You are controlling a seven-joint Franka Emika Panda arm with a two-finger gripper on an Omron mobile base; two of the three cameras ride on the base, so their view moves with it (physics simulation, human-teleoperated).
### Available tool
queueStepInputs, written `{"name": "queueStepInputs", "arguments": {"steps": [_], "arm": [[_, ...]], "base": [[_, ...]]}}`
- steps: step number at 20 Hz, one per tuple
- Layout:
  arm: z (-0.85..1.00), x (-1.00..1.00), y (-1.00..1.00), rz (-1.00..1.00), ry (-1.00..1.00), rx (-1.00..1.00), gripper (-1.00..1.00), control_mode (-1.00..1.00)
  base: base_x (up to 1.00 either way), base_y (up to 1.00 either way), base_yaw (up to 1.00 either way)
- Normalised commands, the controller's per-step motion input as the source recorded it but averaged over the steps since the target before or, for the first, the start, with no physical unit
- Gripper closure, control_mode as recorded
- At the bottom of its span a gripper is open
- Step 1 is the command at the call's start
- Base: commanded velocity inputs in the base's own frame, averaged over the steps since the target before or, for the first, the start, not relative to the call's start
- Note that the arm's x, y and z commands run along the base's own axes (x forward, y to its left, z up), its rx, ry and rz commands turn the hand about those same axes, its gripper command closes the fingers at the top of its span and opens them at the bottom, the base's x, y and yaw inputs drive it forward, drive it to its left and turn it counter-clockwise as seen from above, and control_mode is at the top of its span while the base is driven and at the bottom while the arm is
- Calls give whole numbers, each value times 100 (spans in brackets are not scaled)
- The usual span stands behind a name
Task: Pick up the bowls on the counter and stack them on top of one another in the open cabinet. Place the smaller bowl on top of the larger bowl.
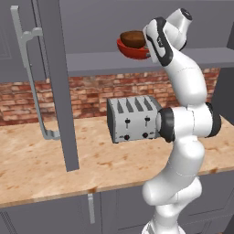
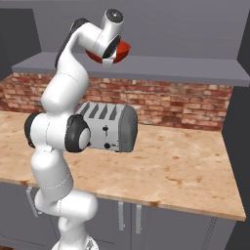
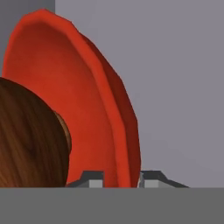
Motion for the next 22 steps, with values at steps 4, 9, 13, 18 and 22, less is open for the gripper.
{"name": "queueStepInputs", "arguments": {"steps": [4, 9, 13, 18, 22], "arm": [[8, -1, 2, 0, 0, 1, -100, -100], [11, -6, 0, 0, 0, 1, -100, -100], [10, -19, 0, 0, 0, 1, -100, -100], [6, -28, 0, -1, 0, 2, -100, -100], [0, -44, -5, -2, 0, 4, -100, -100]], "base": [[0, 0, 0], [0, 0, 0], [0, 0, 0], [0, 0, 0], [0, 0, 0]]}}
